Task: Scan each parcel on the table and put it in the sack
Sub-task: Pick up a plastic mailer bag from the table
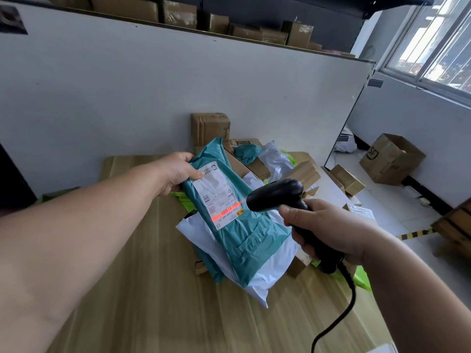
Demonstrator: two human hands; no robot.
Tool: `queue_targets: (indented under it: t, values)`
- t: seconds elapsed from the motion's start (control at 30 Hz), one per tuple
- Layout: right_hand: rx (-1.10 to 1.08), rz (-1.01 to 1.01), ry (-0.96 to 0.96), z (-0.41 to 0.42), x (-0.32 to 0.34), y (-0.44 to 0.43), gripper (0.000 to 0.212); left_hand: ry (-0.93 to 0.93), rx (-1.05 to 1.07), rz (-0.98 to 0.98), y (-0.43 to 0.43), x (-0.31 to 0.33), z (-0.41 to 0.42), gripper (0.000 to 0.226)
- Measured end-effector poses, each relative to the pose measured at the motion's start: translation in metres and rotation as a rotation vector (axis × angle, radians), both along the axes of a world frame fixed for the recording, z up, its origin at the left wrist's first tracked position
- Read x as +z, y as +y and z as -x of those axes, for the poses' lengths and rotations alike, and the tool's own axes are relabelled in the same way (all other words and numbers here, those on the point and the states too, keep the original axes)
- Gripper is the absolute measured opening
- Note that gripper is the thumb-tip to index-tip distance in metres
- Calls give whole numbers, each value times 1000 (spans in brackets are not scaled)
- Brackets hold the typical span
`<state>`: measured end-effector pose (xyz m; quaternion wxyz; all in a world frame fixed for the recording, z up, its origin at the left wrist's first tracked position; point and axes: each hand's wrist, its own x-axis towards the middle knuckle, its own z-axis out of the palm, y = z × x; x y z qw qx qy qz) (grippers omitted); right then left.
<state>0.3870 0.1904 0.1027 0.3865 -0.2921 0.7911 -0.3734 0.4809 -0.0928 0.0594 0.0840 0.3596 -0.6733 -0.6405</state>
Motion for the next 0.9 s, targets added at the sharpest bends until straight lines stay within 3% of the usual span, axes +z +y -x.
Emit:
queue_targets:
  t: [0.33, 0.6, 0.9]
  values:
    - [19, -7, 26, 3, 4, 0, 66, 20, 9, -18, 1, 0, 0, 32]
    - [23, -33, 25, 3, 4, 3, 80, 14, 1, -17, 2, 2, -1, 34]
    - [19, -24, 22, 3, 5, 3, 72, 16, -4, -8, 4, 1, -1, 34]
